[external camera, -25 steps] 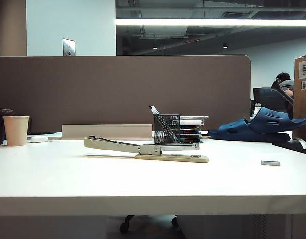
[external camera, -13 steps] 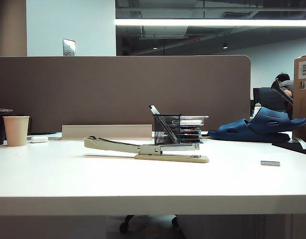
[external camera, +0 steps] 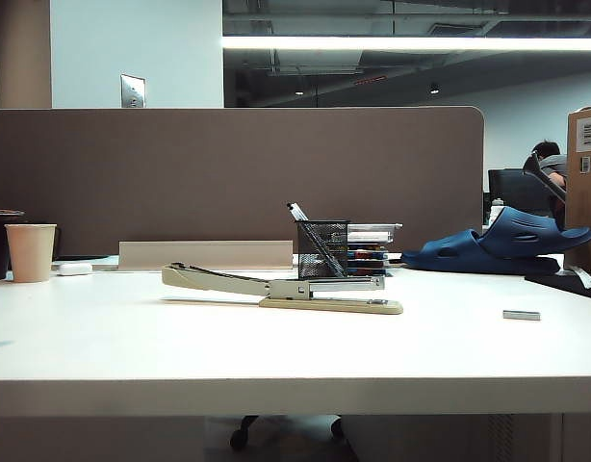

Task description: Pick up a set of staples and put them into the open stapler.

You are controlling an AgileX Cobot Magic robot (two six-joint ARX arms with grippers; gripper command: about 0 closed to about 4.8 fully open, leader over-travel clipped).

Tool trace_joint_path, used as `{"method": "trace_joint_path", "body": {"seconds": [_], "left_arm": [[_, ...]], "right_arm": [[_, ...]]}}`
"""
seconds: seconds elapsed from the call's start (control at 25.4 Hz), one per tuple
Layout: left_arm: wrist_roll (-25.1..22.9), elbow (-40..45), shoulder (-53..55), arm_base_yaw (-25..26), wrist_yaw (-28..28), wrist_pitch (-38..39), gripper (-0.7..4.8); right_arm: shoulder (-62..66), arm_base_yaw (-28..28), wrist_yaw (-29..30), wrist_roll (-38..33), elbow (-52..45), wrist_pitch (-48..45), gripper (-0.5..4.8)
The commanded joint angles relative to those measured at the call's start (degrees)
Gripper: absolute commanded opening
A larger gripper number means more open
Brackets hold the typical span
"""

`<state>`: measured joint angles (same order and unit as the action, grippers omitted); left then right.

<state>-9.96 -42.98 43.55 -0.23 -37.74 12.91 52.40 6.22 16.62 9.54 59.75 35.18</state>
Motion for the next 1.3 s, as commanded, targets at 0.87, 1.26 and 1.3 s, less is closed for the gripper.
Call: {"method": "trace_joint_path", "body": {"seconds": [0.87, 1.26, 1.3], "left_arm": [[-10.25, -2.75, 21.53, -5.22, -0.42, -0.48, -0.05], [-10.23, -2.73, 21.88, -5.22, -0.44, -0.98, -0.05], [-10.23, -2.73, 21.86, -5.22, -0.44, -0.98, -0.05]], "right_arm": [[43.67, -3.72, 5.33, 34.73, 12.76, 6.49, 1.93], [50.58, -8.70, 0.04, 38.03, 13.11, 1.68, 2.12], [51.67, -8.66, 0.07, 39.23, 13.27, 2.01, 2.12]]}}
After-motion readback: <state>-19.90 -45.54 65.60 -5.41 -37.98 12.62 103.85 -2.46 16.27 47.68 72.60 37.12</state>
